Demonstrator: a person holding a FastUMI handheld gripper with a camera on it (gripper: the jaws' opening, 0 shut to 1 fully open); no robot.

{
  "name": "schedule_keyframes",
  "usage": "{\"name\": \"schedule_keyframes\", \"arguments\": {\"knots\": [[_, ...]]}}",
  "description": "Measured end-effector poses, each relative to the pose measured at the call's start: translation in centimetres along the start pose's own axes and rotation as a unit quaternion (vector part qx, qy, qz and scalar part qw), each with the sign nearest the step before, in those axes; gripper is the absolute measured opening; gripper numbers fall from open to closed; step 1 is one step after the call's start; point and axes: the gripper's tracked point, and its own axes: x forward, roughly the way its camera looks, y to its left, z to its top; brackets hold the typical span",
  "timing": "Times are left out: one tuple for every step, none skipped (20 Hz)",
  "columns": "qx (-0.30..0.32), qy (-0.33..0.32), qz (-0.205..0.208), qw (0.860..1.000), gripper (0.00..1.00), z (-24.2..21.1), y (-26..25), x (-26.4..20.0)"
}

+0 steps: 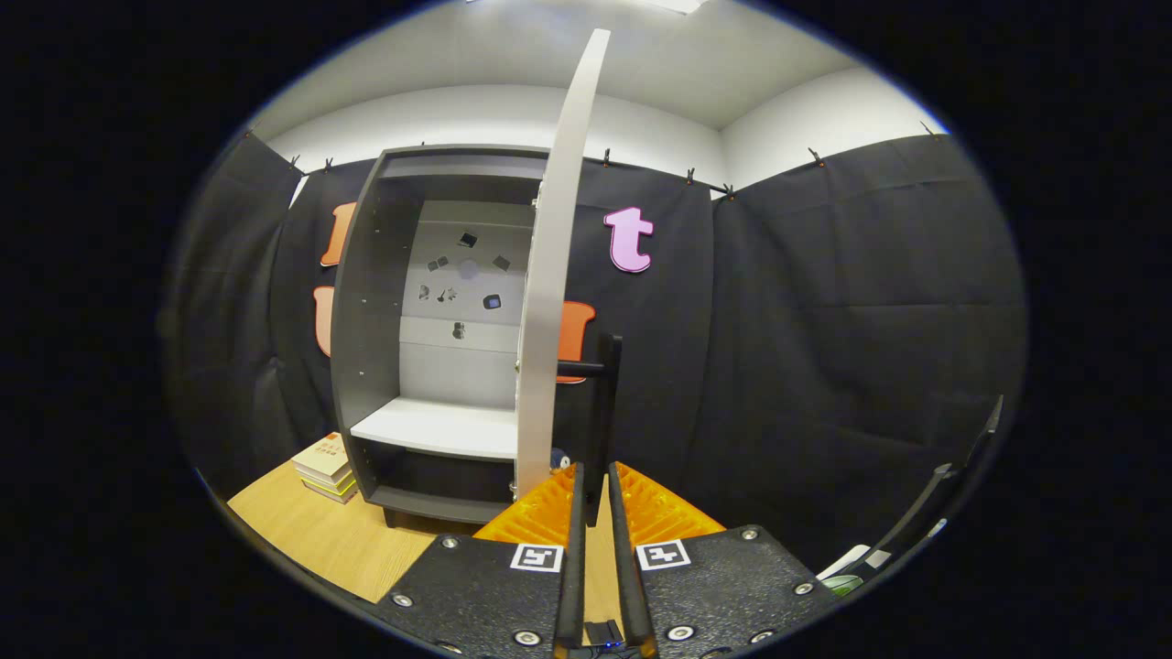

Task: Open the shoe cabinet door, grab the shoes and put them into the shoe cabinet, then close the shoe cabinet door.

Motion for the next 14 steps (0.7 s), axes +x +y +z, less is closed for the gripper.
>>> {"name": "schedule_keyframes", "arguments": {"knots": [[-0.003, -0.001, -0.008, 1.000, 0.16, 0.2, 0.2, -0.4], [-0.004, 0.000, -0.019, 1.000, 0.17, 0.4, 0.3, -0.7], [-0.005, 0.000, -0.030, 1.000, 0.17, 0.5, 0.3, -1.1], [-0.001, 0.002, -0.033, 0.999, 0.17, 0.7, 0.8, -1.6], [0.005, 0.004, -0.030, 1.000, 0.19, 0.6, 1.5, -2.0], [0.013, 0.010, -0.034, 0.999, 0.21, 0.4, 2.4, -2.5], [0.017, 0.012, -0.038, 0.999, 0.22, 0.1, 3.1, -2.9], [0.017, 0.017, -0.041, 0.999, 0.22, -0.3, 3.9, -3.1], [0.018, 0.023, -0.042, 0.999, 0.22, -1.0, 4.8, -3.6], [0.022, 0.028, -0.040, 0.999, 0.22, -1.6, 5.9, -3.9], [0.028, 0.035, -0.039, 0.998, 0.24, -2.2, 6.9, -4.2], [0.036, 0.044, -0.037, 0.998, 0.24, -2.8, 7.9, -4.4], [0.046, 0.049, -0.031, 0.997, 0.25, -3.2, 8.9, -4.6], [0.057, 0.056, -0.022, 0.997, 0.26, -3.8, 10.1, -4.6]]}}
